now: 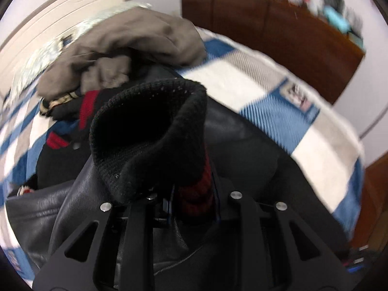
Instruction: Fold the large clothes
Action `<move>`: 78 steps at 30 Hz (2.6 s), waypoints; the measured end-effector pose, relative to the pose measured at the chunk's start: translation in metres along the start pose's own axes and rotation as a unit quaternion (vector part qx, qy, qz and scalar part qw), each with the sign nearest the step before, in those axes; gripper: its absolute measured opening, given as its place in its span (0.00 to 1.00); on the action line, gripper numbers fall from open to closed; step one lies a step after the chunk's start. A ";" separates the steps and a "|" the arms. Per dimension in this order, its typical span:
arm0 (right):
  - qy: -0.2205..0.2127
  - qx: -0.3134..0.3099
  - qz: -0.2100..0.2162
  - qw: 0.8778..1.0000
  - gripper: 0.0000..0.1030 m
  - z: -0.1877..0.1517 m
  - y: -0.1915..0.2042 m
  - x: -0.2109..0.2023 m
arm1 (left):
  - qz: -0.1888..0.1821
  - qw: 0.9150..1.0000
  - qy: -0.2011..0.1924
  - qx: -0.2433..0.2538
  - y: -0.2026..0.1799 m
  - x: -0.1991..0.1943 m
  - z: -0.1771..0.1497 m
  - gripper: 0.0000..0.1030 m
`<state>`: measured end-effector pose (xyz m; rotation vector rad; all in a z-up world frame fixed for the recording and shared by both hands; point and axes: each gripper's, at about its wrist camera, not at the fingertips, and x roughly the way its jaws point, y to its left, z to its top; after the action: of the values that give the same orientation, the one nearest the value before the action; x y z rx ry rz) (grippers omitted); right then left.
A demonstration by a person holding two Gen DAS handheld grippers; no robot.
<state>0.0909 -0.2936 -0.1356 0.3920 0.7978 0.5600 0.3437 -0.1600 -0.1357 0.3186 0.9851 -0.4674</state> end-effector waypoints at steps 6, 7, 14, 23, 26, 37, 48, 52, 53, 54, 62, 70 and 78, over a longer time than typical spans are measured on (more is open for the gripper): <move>-0.021 0.052 -0.014 0.998 0.96 -0.014 -0.028 -0.036 | 0.043 0.989 0.114 0.084 -0.036 0.073 -0.002 0.25; -0.022 0.061 -0.014 0.998 0.96 -0.017 -0.032 -0.039 | 0.047 0.987 0.124 0.091 -0.039 0.082 -0.004 0.25; -0.031 0.095 -0.035 0.994 0.96 -0.001 -0.069 -0.051 | 0.063 0.990 0.108 0.065 -0.027 0.083 -0.010 0.49; -0.047 0.041 -0.027 0.998 0.96 0.069 -0.063 -0.044 | -0.001 0.999 0.031 0.028 0.007 0.016 -0.051 0.95; -0.036 0.022 -0.013 0.999 0.96 0.096 -0.051 -0.026 | -0.010 1.000 -0.007 0.018 0.010 -0.026 -0.080 0.95; 0.066 -0.136 -0.129 0.980 0.96 0.170 -0.003 0.127 | -0.035 0.998 -0.005 -0.060 0.026 -0.097 -0.234 0.95; 0.167 -0.216 -0.270 0.924 0.32 0.176 -0.016 0.229 | -0.068 0.990 -0.004 -0.125 0.042 -0.091 -0.290 0.95; 0.151 -0.213 -0.248 0.933 0.15 0.187 -0.014 0.214 | -0.065 0.991 -0.002 -0.116 0.037 -0.089 -0.294 0.95; 0.149 -0.225 -0.249 0.930 0.15 0.189 -0.008 0.210 | -0.065 0.991 -0.002 -0.115 0.036 -0.088 -0.296 0.95; 0.145 -0.234 -0.247 0.929 0.14 0.193 -0.002 0.204 | -0.065 0.991 0.001 -0.117 0.037 -0.085 -0.298 0.95; 0.039 -0.257 -0.215 0.941 0.14 0.218 0.025 0.119 | -0.071 0.991 -0.008 -0.117 0.036 -0.083 -0.306 0.95; 0.123 -0.169 -0.235 0.949 0.33 0.159 -0.045 0.150 | -0.070 0.990 -0.012 -0.119 0.037 -0.086 -0.311 0.95; 0.142 0.012 -0.132 0.981 0.91 0.197 -0.063 0.119 | -0.065 0.992 -0.010 -0.108 0.031 -0.085 -0.308 0.95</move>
<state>0.3279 -0.2946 -0.1093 0.2243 1.1138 0.3604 0.0980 0.0287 -0.2215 0.0546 1.0300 -0.4756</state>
